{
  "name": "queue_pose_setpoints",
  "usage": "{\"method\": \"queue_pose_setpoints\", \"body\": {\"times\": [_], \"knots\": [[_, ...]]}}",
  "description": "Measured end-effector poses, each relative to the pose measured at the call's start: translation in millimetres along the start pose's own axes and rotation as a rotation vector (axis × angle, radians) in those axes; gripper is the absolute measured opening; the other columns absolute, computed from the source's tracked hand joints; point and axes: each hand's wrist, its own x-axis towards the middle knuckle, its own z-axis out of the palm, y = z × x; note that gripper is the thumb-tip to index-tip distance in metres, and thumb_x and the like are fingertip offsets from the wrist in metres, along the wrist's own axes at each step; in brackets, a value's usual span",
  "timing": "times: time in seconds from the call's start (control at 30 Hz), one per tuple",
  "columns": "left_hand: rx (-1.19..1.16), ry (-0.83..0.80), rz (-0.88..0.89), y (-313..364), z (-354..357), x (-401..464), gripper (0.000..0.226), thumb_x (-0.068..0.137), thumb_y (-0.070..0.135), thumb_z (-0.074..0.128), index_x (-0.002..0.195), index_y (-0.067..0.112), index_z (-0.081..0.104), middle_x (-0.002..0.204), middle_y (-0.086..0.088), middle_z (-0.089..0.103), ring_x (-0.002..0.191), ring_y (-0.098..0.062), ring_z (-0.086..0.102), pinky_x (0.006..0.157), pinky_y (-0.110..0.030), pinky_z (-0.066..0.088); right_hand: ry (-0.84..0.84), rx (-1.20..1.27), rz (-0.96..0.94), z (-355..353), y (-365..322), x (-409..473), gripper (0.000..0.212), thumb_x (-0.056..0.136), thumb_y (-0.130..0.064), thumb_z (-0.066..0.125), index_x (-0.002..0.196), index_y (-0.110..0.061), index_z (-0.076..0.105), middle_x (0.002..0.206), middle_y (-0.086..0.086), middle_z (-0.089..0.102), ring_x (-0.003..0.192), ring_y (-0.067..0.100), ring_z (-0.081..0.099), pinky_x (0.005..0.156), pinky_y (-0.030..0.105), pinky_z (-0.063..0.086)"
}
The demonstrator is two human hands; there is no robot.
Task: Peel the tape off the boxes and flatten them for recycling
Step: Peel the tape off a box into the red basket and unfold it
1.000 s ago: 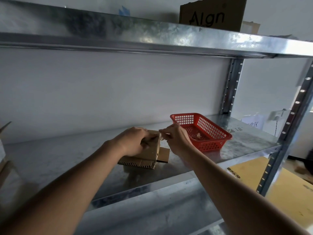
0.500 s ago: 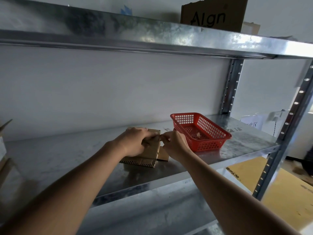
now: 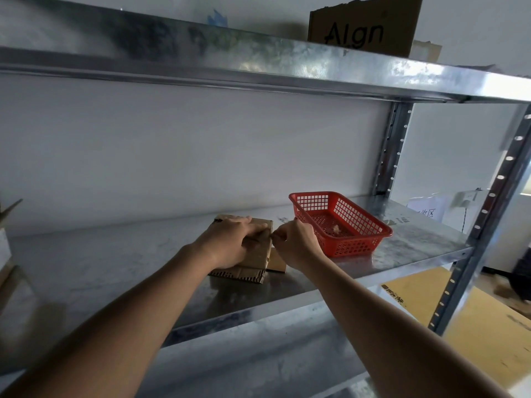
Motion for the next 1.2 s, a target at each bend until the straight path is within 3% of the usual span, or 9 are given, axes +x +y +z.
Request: {"method": "queue_pose_setpoints", "body": {"times": [0.17,0.33,0.47,0.6,0.7,0.77,0.83,1.03,1.2], "knots": [[0.054,0.017,-0.019,-5,2,1,0.057,0.103,0.02,0.052,0.154,0.043,0.042,0.166,-0.005,0.033,0.152,-0.028,0.033,0.122,-0.046,0.031,-0.03,-0.007,0.016,-7,2,-5,0.024,0.089,-0.016,0.068,0.067,-0.007,0.072,0.069,0.009,0.07,0.061,0.024,0.065,0.054,0.031,0.053],[0.119,0.067,0.01,0,8,6,0.049,0.105,0.034,0.051,0.154,0.038,0.045,0.158,-0.006,0.046,0.142,-0.03,0.044,0.114,-0.045,0.039,0.105,0.17,0.046,-25,12,-12,0.013,0.095,-0.007,0.067,0.092,-0.004,0.08,0.092,0.011,0.077,0.083,0.026,0.073,0.083,0.04,0.062],[0.133,0.057,0.015,23,16,14,0.048,0.108,0.044,0.044,0.156,0.039,0.04,0.157,-0.004,0.046,0.143,-0.029,0.042,0.115,-0.046,0.037,0.191,0.046,0.03,-40,16,-12,0.02,0.099,-0.004,0.063,0.084,-0.005,0.077,0.081,0.008,0.073,0.071,0.02,0.069,0.06,0.023,0.052],[0.128,0.026,0.043,52,23,26,0.048,0.108,0.044,0.043,0.156,0.036,0.04,0.153,-0.005,0.049,0.14,-0.028,0.044,0.113,-0.045,0.038,0.27,-0.007,0.038,-59,30,-8,0.029,0.098,-0.007,0.062,0.071,-0.006,0.071,0.069,0.005,0.068,0.058,0.015,0.06,0.053,0.03,0.048],[0.14,0.02,0.022,64,25,36,0.048,0.108,0.043,0.045,0.155,0.035,0.041,0.15,-0.005,0.051,0.137,-0.027,0.047,0.11,-0.044,0.042,0.298,0.02,0.081,-76,45,-4,0.014,0.097,-0.013,0.068,0.106,-0.006,0.077,0.09,0.01,0.076,0.072,0.018,0.069,0.06,0.021,0.05],[0.135,0.024,0.003,70,27,43,0.048,0.107,0.043,0.046,0.155,0.036,0.042,0.15,-0.004,0.052,0.137,-0.026,0.047,0.109,-0.043,0.042,0.296,0.053,0.099,-85,58,0,0.04,0.091,-0.017,0.077,0.128,-0.009,0.067,0.103,0.011,0.076,0.087,0.021,0.071,0.073,0.019,0.047],[0.127,0.038,-0.011,76,30,48,0.047,0.107,0.043,0.048,0.154,0.037,0.043,0.147,-0.001,0.054,0.134,-0.025,0.049,0.108,-0.042,0.044,0.292,0.096,0.088,-92,71,6,0.045,0.085,-0.02,0.084,0.125,-0.015,0.064,0.103,0.008,0.075,0.091,0.023,0.072,0.083,0.027,0.053],[0.135,0.057,-0.079,87,38,61,0.046,0.106,0.044,0.05,0.152,0.043,0.041,0.141,0.005,0.057,0.129,-0.021,0.052,0.106,-0.046,0.046,0.199,0.025,-0.015,-108,102,31,0.02,0.088,-0.03,0.081,0.095,-0.011,0.077,0.095,0.008,0.076,0.077,0.019,0.073,0.079,0.039,0.063],[0.118,0.124,-0.099,94,46,61,0.042,0.105,0.041,0.053,0.147,0.042,0.049,0.144,0.011,0.057,0.132,-0.019,0.051,0.109,-0.045,0.045,-0.015,-0.165,-0.079,-100,118,50,0.014,0.094,-0.012,0.073,0.106,-0.012,0.079,0.112,0.006,0.072,0.076,0.012,0.061,0.07,0.023,0.055]]}}
